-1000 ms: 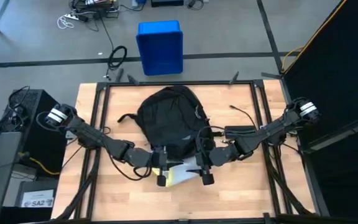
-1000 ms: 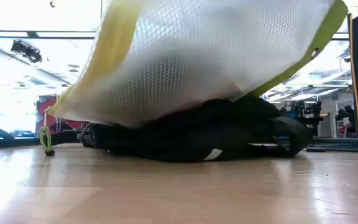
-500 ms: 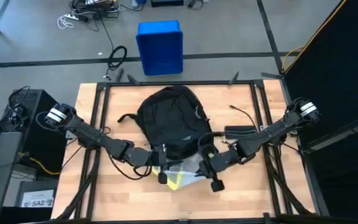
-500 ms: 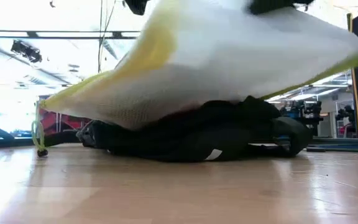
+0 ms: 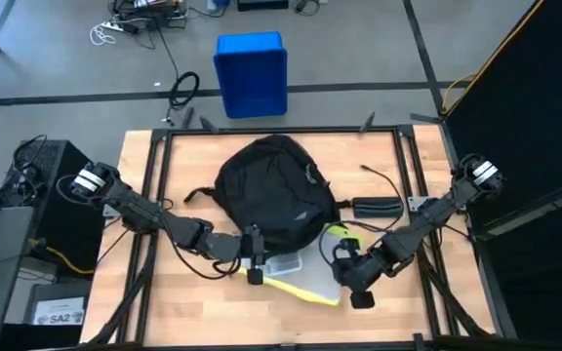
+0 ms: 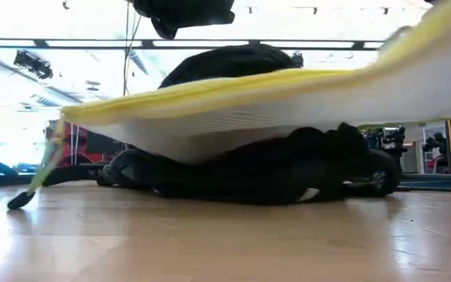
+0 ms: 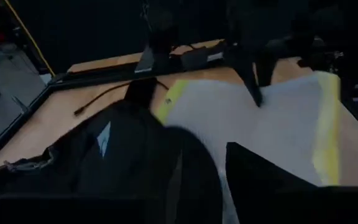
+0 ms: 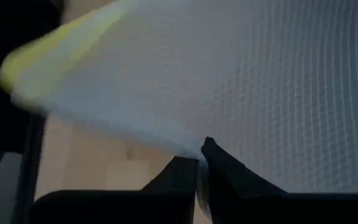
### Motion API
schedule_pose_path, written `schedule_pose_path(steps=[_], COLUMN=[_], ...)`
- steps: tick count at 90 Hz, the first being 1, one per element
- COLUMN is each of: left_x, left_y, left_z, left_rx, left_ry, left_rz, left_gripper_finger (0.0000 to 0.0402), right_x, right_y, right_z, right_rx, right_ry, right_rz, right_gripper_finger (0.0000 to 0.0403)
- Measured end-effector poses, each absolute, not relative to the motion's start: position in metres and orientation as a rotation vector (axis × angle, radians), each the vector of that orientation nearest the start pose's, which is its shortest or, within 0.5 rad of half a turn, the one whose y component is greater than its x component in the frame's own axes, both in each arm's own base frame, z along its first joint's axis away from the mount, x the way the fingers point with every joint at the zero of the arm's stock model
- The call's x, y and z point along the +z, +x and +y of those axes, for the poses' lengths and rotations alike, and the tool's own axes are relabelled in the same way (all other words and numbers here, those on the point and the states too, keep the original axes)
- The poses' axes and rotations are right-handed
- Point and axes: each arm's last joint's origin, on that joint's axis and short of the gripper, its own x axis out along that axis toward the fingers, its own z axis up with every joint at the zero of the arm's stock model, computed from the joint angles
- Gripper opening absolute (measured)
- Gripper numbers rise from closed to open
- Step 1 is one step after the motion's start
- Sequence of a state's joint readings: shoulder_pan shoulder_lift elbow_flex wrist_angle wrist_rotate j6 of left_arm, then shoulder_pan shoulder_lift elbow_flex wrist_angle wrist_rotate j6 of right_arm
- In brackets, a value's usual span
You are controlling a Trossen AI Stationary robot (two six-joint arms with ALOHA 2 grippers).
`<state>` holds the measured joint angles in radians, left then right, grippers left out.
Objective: Unpack backpack
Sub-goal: Remove the zip lock bag from the backpack
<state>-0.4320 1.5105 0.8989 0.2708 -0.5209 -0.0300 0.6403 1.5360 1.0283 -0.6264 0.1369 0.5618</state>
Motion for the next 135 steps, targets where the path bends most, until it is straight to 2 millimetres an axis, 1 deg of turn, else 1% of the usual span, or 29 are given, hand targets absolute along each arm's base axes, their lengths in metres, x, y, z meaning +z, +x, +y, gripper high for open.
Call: schedule_pose_path(steps=[13,29,40,55,63,73,89,106,114,125,135], left_x=[0.243,0.242,0.236,0.228,0.225,0.224,0.221,0.220,0.214,0.203,0.194], left_y=[0.302,0.302,0.303,0.303,0.302,0.302,0.302,0.302,0.304,0.308,0.313], left_z=[-0.123,-0.123,-0.115,-0.105,-0.104,-0.103,-0.099,-0.093,-0.088,-0.079,-0.070], left_rx=[0.093,0.097,0.115,0.128,0.121,0.122,0.131,0.193,0.214,0.252,0.291], left_ry=[0.134,0.139,0.164,0.126,0.188,0.208,0.232,0.211,0.191,0.179,0.160], left_rz=[0.319,0.329,0.360,0.354,0.381,0.400,0.427,0.443,0.473,0.532,0.559], left_gripper_finger=[0.0097,0.0097,0.0097,0.0097,0.0103,0.0125,0.0183,0.0242,0.0264,0.0281,0.0278], right_x=[0.210,0.210,0.210,0.210,0.210,0.210,0.211,0.211,0.211,0.211,0.212], right_y=[0.233,0.236,0.237,0.238,0.238,0.238,0.240,0.241,0.241,0.241,0.241], right_z=[0.169,0.164,0.162,0.162,0.161,0.162,0.162,0.163,0.163,0.163,0.163], right_rx=[0.061,0.039,0.036,0.041,0.041,0.042,0.051,0.052,0.053,0.053,0.051], right_ry=[0.075,0.086,0.083,0.077,0.077,0.079,0.079,0.082,0.082,0.081,0.081], right_rz=[1.196,1.196,1.196,1.193,1.192,1.189,1.176,1.163,1.162,1.159,1.158], right_gripper_finger=[0.0000,0.0000,0.0000,0.0000,0.0000,0.0000,0.0000,0.0000,0.0000,0.0000,0.0000])
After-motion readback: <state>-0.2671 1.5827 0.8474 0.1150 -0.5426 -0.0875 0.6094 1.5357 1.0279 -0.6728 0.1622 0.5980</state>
